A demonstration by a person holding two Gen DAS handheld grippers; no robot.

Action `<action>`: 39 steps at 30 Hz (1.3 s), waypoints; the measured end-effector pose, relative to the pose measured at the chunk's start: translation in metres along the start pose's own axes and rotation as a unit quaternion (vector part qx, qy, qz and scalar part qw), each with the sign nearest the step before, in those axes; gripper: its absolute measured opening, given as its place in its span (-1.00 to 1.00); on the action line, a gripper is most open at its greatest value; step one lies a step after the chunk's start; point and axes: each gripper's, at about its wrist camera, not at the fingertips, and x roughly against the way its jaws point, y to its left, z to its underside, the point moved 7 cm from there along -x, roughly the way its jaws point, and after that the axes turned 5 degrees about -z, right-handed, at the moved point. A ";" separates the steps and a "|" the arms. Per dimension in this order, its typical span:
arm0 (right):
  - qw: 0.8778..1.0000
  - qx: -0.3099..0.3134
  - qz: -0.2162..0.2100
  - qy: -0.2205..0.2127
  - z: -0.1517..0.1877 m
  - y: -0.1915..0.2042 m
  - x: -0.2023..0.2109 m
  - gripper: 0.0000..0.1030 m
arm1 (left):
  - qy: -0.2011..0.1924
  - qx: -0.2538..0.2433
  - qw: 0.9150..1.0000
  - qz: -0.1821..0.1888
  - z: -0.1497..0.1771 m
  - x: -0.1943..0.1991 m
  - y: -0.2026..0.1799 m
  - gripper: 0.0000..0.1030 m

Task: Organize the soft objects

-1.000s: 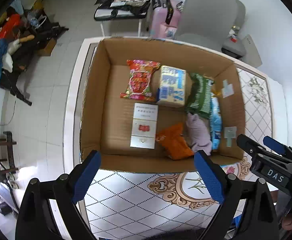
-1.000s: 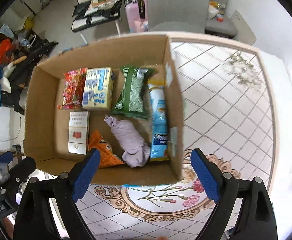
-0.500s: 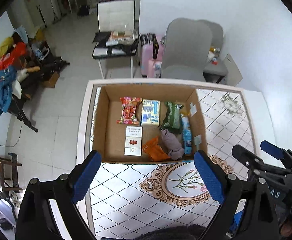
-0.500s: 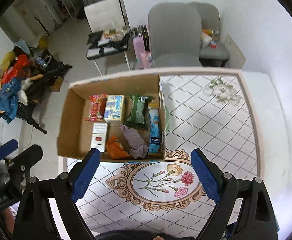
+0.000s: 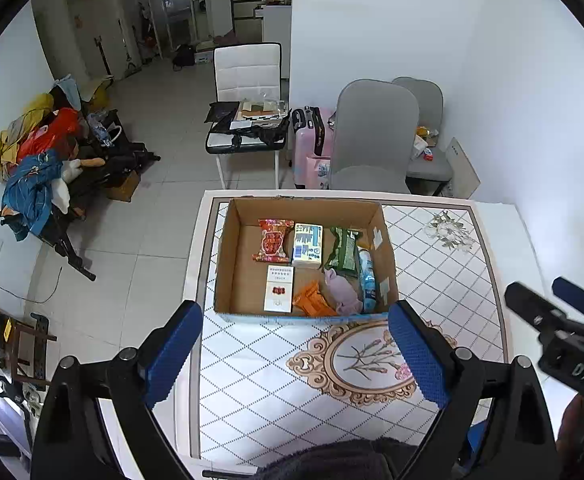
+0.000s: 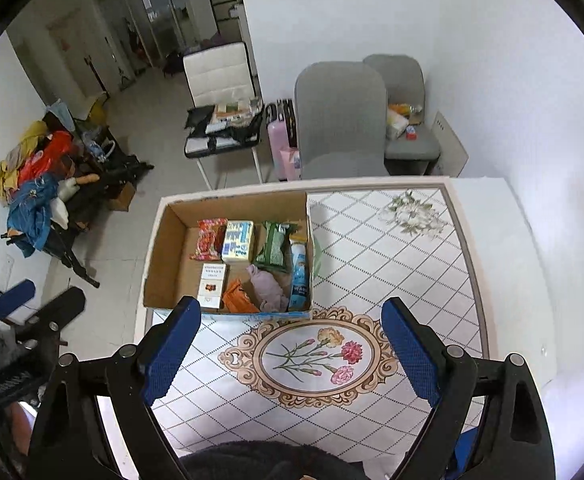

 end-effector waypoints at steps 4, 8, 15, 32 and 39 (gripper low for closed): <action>1.000 0.011 0.005 -0.016 -0.001 0.006 0.025 0.82 | 0.000 0.009 1.000 -0.003 0.004 0.009 0.004 0.85; 1.000 0.014 0.017 -0.022 0.000 0.008 0.038 0.82 | -0.008 0.020 1.000 -0.013 0.005 0.017 0.012 0.85; 1.000 0.014 0.016 -0.011 0.007 0.008 0.039 0.82 | 0.003 0.027 0.999 -0.018 0.012 0.014 0.016 0.85; 0.999 0.019 0.038 -0.012 0.011 0.006 0.035 0.82 | -0.004 0.006 1.000 -0.011 0.013 0.022 0.004 0.85; 0.999 0.016 0.041 -0.012 0.013 0.004 0.037 0.82 | -0.001 0.009 1.000 -0.011 0.013 0.021 0.003 0.85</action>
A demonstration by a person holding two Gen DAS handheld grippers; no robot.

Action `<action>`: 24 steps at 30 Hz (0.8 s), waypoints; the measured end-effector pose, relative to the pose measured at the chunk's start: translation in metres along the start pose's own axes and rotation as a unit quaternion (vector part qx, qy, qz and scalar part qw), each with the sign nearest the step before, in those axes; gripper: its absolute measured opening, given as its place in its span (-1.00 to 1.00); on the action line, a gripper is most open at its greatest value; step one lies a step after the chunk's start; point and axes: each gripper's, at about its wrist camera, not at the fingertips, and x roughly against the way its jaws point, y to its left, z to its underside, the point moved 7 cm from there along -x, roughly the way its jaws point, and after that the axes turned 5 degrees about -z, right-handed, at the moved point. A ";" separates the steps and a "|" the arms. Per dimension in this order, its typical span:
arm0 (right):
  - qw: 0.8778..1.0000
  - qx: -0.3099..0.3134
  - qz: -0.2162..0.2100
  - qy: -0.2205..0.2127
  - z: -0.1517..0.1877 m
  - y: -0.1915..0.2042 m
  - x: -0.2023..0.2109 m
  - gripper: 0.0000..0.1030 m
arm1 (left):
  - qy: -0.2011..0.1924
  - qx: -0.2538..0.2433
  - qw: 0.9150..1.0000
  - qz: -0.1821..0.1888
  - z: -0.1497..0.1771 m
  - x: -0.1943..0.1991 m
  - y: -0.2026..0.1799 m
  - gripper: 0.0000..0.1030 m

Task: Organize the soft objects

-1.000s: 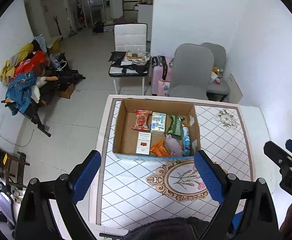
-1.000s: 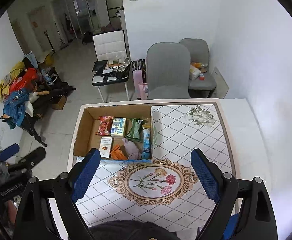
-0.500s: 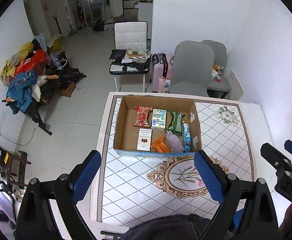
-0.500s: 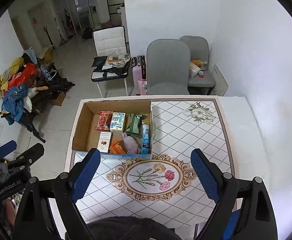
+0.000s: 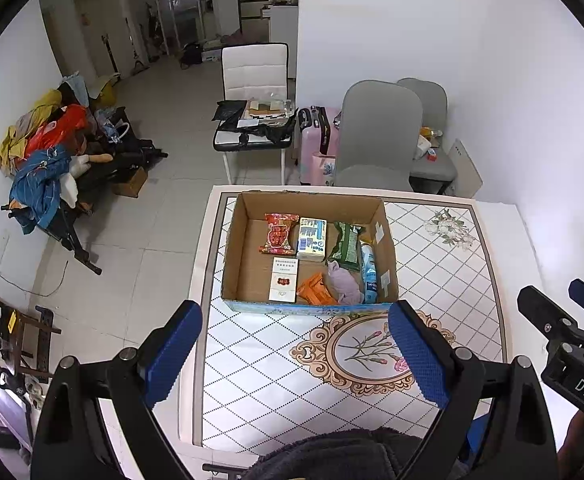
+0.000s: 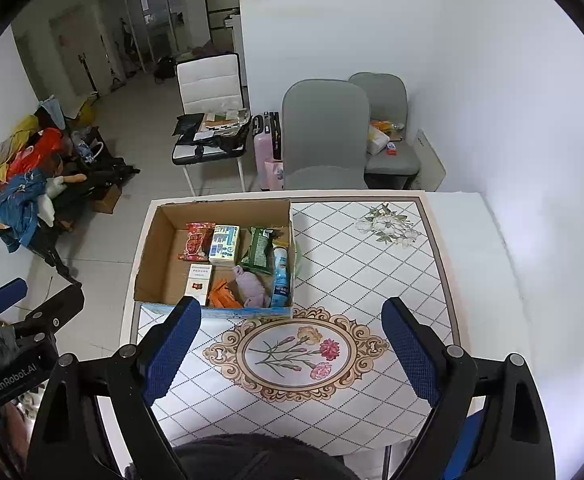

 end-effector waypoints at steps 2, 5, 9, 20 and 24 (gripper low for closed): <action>1.000 0.000 0.000 0.000 0.000 0.000 0.000 0.82 | 0.001 0.002 1.000 0.000 0.001 0.000 0.001 0.85; 1.000 -0.002 -0.001 0.000 0.000 0.001 0.001 0.82 | 0.002 0.002 1.000 -0.001 0.001 -0.001 0.000 0.85; 1.000 -0.001 -0.003 -0.001 -0.001 0.000 0.000 0.82 | 0.000 0.003 1.000 -0.002 0.001 -0.001 0.000 0.85; 1.000 0.002 -0.006 0.000 0.002 0.000 -0.001 0.82 | 0.000 0.000 1.000 -0.002 0.000 -0.002 -0.001 0.85; 1.000 0.003 -0.004 -0.001 0.002 0.002 0.001 0.82 | 0.000 -0.004 1.000 -0.002 0.000 -0.002 -0.003 0.85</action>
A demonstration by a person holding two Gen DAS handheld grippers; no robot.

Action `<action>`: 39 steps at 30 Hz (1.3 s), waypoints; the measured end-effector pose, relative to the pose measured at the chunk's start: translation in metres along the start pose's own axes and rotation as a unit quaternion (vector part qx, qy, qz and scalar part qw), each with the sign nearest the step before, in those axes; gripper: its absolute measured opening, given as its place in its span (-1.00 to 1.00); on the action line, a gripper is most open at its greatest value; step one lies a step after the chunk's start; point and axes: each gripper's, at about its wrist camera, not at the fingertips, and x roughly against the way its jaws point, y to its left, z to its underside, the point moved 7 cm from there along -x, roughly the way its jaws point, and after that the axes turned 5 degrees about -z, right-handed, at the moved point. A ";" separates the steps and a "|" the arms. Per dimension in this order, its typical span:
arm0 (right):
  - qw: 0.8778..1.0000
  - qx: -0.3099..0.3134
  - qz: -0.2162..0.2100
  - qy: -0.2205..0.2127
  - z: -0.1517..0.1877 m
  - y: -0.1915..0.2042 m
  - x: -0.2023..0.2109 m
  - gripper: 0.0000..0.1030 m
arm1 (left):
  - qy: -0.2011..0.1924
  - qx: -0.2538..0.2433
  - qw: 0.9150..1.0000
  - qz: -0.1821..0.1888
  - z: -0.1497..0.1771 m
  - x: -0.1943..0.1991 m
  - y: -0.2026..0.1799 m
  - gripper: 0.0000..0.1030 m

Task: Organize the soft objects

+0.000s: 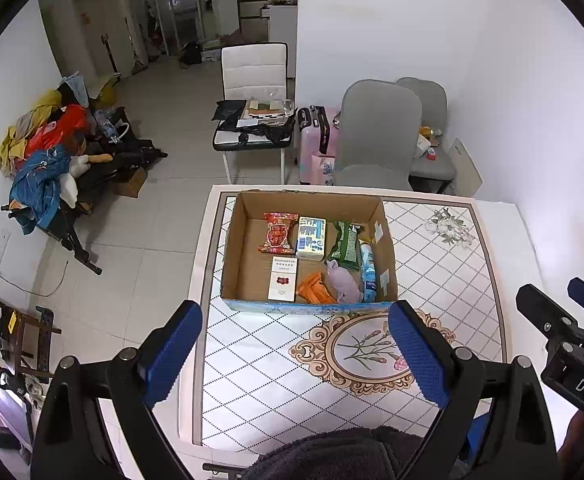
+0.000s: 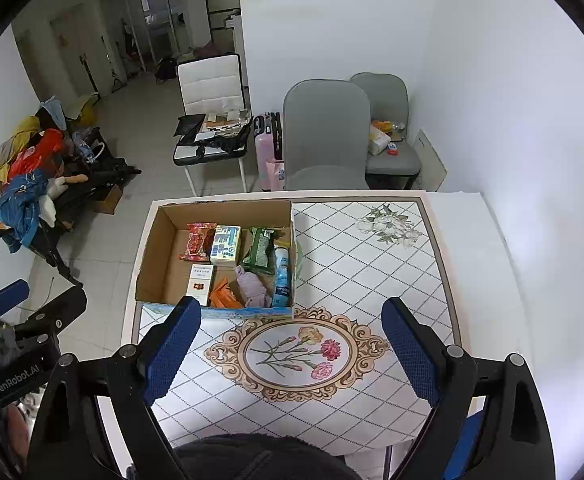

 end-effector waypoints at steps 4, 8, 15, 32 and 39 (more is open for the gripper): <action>1.000 0.000 -0.001 0.000 0.000 0.001 0.000 0.82 | 0.000 0.000 1.000 0.000 0.000 0.000 0.000 0.85; 1.000 0.001 -0.004 0.002 0.000 0.003 -0.001 0.82 | -0.001 0.000 1.000 0.000 0.000 0.001 0.000 0.85; 1.000 0.001 -0.006 0.004 0.001 0.002 -0.003 0.82 | 0.000 0.000 1.000 0.001 0.000 0.001 0.000 0.85; 1.000 0.002 -0.007 0.002 0.000 0.003 -0.002 0.82 | -0.004 0.000 1.000 -0.002 0.000 0.006 0.004 0.85; 1.000 0.002 -0.009 0.002 -0.001 0.002 -0.002 0.82 | -0.007 0.000 1.000 -0.002 -0.001 0.007 0.004 0.85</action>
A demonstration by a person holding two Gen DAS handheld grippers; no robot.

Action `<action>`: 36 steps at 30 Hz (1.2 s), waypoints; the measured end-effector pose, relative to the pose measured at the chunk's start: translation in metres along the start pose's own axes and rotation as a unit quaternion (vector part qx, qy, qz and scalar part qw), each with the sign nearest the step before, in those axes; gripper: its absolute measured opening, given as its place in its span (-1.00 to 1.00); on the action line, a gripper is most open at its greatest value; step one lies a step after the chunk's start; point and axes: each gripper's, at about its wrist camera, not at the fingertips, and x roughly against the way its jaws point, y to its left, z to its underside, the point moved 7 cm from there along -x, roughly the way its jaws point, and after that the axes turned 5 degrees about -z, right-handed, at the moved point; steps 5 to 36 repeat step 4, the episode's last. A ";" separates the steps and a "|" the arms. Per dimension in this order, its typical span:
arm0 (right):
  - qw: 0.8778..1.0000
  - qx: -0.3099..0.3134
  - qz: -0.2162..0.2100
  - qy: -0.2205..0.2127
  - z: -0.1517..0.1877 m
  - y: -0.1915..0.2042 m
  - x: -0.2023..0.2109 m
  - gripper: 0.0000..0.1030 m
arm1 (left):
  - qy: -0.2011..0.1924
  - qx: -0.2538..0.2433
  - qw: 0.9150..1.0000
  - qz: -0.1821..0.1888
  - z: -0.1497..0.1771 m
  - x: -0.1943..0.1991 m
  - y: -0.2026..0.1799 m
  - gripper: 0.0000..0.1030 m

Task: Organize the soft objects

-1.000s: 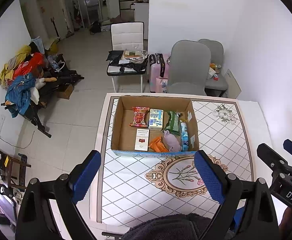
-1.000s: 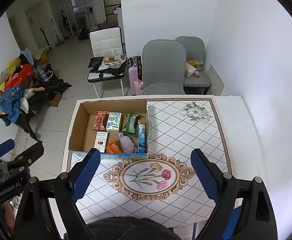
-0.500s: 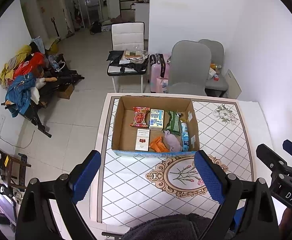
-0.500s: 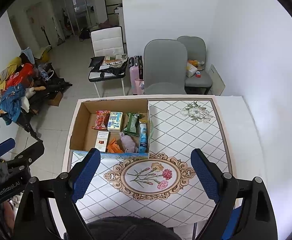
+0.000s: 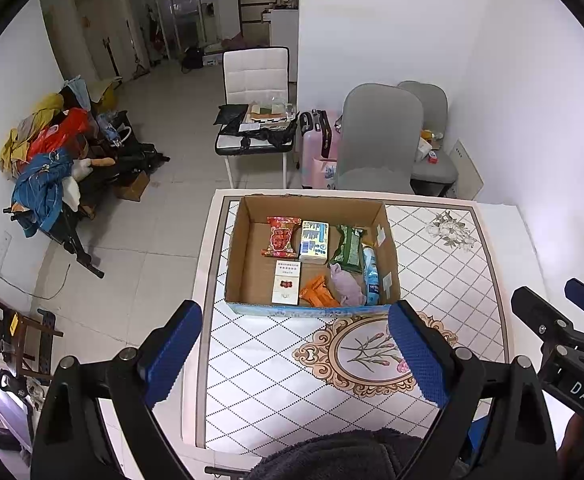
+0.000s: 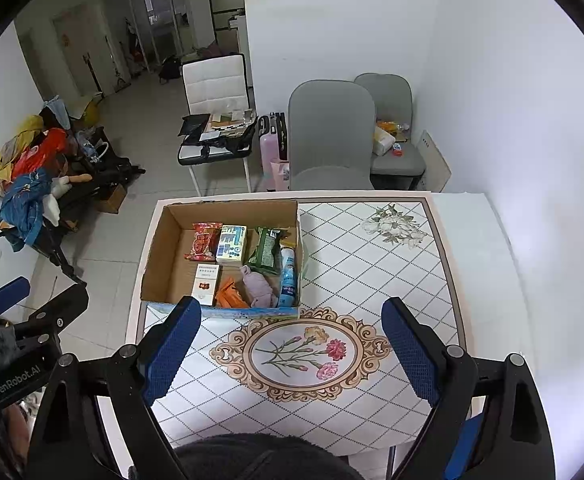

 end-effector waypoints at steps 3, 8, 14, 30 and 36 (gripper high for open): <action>1.000 0.000 0.000 0.000 0.000 0.000 0.000 0.82 | -0.002 -0.001 1.000 0.000 -0.003 0.002 0.001 0.85; 1.000 -0.001 -0.001 0.000 -0.001 -0.001 0.000 0.82 | 0.000 0.000 1.000 0.001 -0.004 0.003 0.002 0.85; 1.000 -0.001 -0.001 0.000 -0.001 -0.001 0.000 0.82 | 0.000 0.000 1.000 0.001 -0.004 0.003 0.002 0.85; 1.000 -0.001 -0.001 0.000 -0.001 -0.001 0.000 0.82 | 0.000 0.000 1.000 0.001 -0.004 0.003 0.002 0.85; 1.000 -0.001 -0.001 0.000 -0.001 -0.001 0.000 0.82 | 0.000 0.000 1.000 0.001 -0.004 0.003 0.002 0.85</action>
